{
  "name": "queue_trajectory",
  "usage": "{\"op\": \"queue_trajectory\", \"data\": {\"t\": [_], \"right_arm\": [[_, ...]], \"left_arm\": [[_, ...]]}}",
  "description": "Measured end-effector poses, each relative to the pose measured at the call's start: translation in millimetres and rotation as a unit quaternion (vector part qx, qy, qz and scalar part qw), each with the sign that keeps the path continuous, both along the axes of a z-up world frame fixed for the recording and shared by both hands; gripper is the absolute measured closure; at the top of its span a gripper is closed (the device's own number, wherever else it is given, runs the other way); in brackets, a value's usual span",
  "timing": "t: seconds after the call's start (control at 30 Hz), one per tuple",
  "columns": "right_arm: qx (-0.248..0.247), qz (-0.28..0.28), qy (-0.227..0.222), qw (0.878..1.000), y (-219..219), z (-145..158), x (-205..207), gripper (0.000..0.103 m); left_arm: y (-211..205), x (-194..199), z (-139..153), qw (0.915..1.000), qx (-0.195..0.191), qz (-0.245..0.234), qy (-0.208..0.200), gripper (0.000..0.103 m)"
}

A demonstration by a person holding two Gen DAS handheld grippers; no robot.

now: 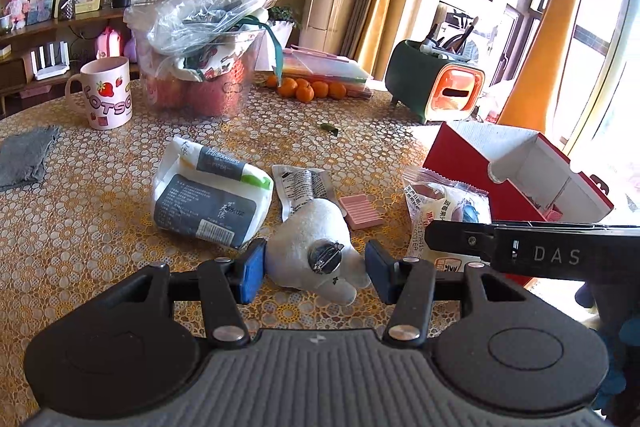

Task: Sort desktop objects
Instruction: 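Carry the plush toy and the blueberry bag over the red box with both tools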

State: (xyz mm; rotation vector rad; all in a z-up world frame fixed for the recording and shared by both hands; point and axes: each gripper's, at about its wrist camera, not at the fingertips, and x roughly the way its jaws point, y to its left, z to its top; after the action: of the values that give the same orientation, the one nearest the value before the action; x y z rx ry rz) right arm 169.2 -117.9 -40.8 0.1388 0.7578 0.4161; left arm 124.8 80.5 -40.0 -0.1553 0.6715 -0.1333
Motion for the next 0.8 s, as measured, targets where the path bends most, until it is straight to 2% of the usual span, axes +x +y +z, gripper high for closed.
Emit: {"op": "queue_trajectory", "data": {"t": [0.4,0.8], "right_arm": [[0.014,-0.005,-0.042,0.999,-35,30,-24,0.052],[0.024,-0.018,-0.060,0.998,-80,43,-35,0.052]], "left_arm": [[-36,-17,32,0.9993,0.005,-0.023,-0.029,0.051],[-85,-24,49,0.9968,0.021,-0.065,-0.042,0.051]]}}
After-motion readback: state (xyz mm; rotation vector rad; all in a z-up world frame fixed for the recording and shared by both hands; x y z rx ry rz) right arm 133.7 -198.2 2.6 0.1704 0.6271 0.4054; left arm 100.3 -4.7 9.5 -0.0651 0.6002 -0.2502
